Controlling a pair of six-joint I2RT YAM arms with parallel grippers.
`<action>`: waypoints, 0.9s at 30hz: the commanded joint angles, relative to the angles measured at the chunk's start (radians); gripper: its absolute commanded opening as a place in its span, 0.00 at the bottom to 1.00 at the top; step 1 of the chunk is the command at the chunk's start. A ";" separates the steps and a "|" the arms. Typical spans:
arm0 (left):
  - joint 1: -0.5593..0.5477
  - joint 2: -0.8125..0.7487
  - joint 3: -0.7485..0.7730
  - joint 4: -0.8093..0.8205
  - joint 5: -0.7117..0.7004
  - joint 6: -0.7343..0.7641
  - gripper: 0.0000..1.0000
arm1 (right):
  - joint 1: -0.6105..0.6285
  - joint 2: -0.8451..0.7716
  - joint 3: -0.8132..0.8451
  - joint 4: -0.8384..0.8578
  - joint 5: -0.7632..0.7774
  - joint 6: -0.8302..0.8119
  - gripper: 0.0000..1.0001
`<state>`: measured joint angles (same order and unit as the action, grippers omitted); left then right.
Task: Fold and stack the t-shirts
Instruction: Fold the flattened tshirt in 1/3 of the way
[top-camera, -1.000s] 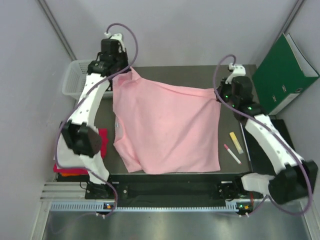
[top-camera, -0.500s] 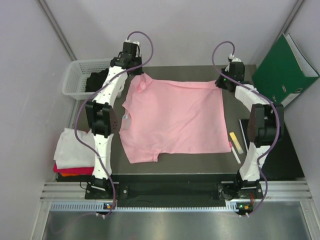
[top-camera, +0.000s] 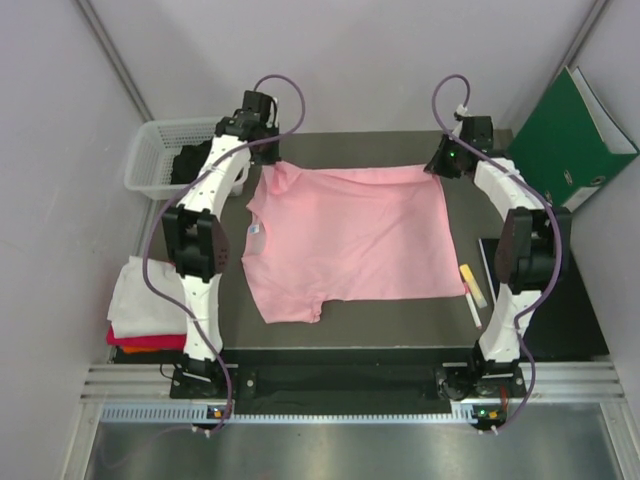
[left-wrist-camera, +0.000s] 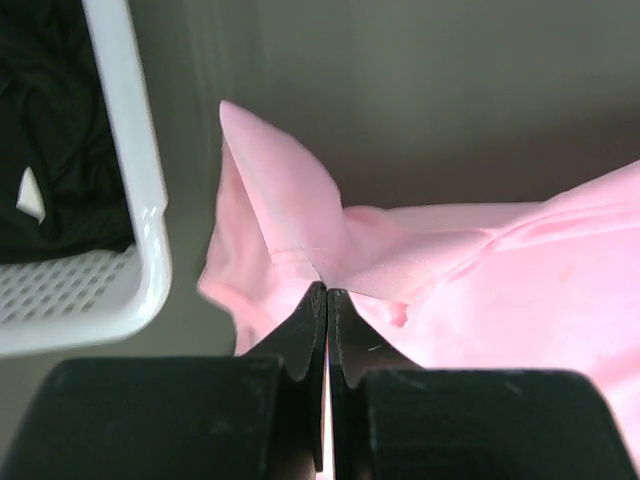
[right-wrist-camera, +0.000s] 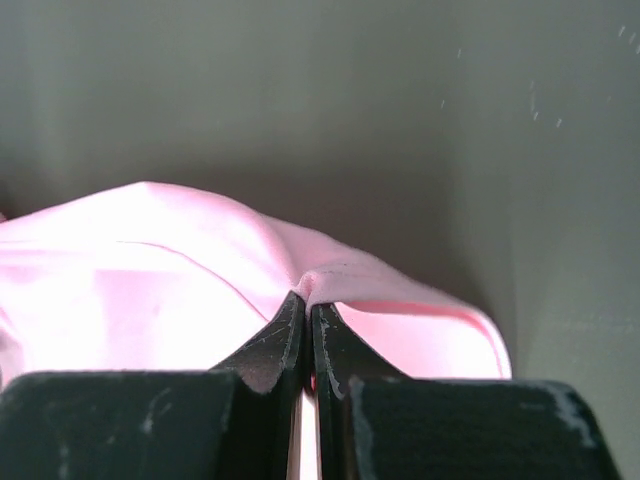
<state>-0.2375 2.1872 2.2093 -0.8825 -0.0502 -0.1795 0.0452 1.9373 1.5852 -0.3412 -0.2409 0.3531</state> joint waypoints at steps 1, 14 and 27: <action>-0.005 -0.145 -0.075 -0.056 -0.066 0.055 0.00 | -0.024 0.009 0.062 -0.160 -0.076 0.018 0.00; -0.108 -0.257 -0.296 -0.136 -0.178 0.040 0.00 | -0.030 0.103 0.030 -0.332 -0.043 -0.060 0.00; -0.184 -0.218 -0.344 -0.254 -0.312 -0.014 0.00 | -0.036 0.017 -0.033 -0.513 0.026 -0.103 0.00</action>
<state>-0.4137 1.9778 1.8957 -1.1000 -0.3008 -0.1627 0.0257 2.0518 1.5776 -0.7792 -0.2459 0.2623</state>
